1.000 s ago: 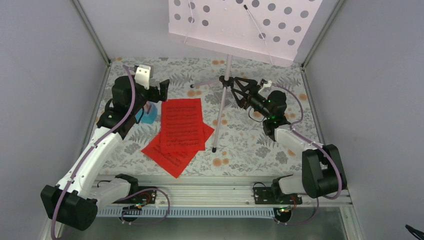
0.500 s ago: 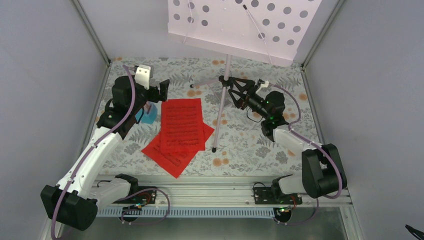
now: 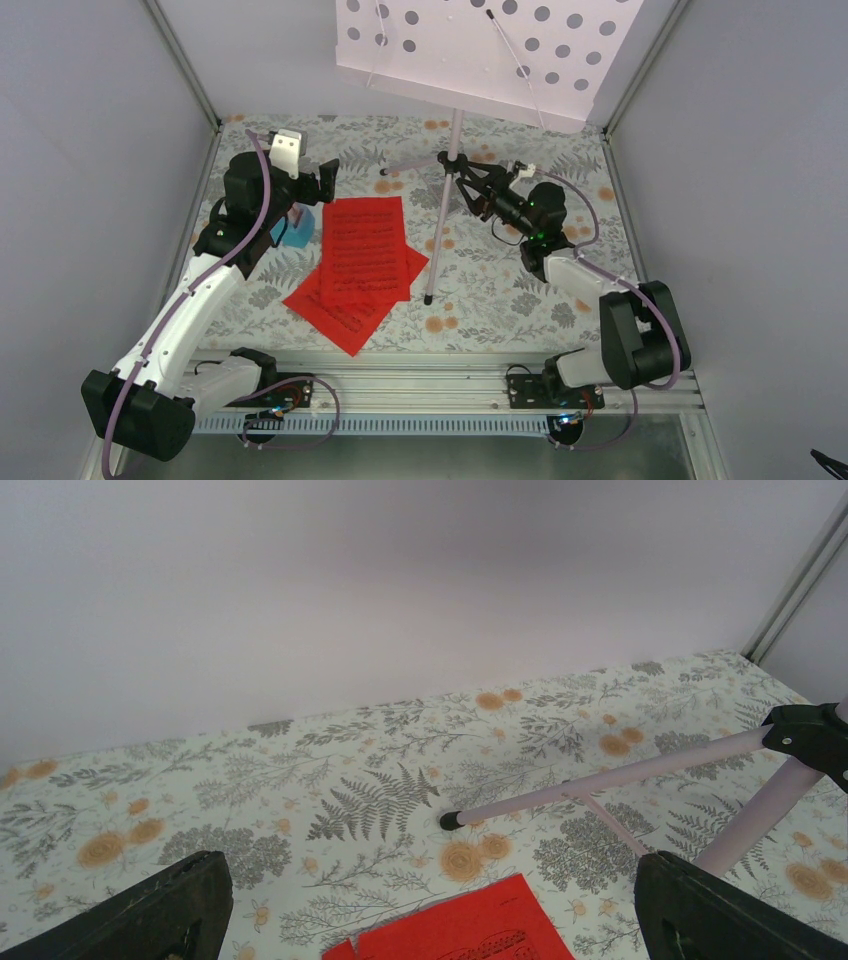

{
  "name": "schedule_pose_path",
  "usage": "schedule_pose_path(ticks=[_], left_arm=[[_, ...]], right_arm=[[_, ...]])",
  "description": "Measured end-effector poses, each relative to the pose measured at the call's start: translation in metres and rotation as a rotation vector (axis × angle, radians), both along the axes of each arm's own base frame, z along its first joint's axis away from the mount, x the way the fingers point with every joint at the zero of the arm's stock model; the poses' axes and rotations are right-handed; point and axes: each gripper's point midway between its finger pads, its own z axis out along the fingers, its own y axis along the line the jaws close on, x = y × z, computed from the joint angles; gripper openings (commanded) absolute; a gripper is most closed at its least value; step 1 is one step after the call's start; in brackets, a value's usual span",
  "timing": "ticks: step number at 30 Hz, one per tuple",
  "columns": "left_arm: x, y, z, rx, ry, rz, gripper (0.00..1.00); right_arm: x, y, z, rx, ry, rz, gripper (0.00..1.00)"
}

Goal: Pack up the instrument practice props

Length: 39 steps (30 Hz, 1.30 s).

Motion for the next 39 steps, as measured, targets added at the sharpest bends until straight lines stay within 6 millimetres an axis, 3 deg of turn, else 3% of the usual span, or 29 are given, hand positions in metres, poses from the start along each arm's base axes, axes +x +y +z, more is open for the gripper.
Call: schedule_pose_path(ticks=[8,23,32,39], left_arm=[[0.000,0.000,0.000,0.000,0.000,0.000,1.00],[0.000,0.000,0.000,0.000,0.000,0.000,1.00],[0.000,0.000,0.000,0.000,0.000,0.000,1.00],[0.000,0.000,0.000,0.000,0.000,0.000,1.00]], right_arm=[[0.006,0.001,-0.014,-0.010,0.035,-0.009,0.51],[0.012,-0.001,-0.014,-0.005,0.035,-0.033,0.52],[0.016,-0.002,-0.019,0.002,0.055,-0.046,0.36],[0.017,-0.002,-0.020,0.004,0.060,-0.048,0.31]])
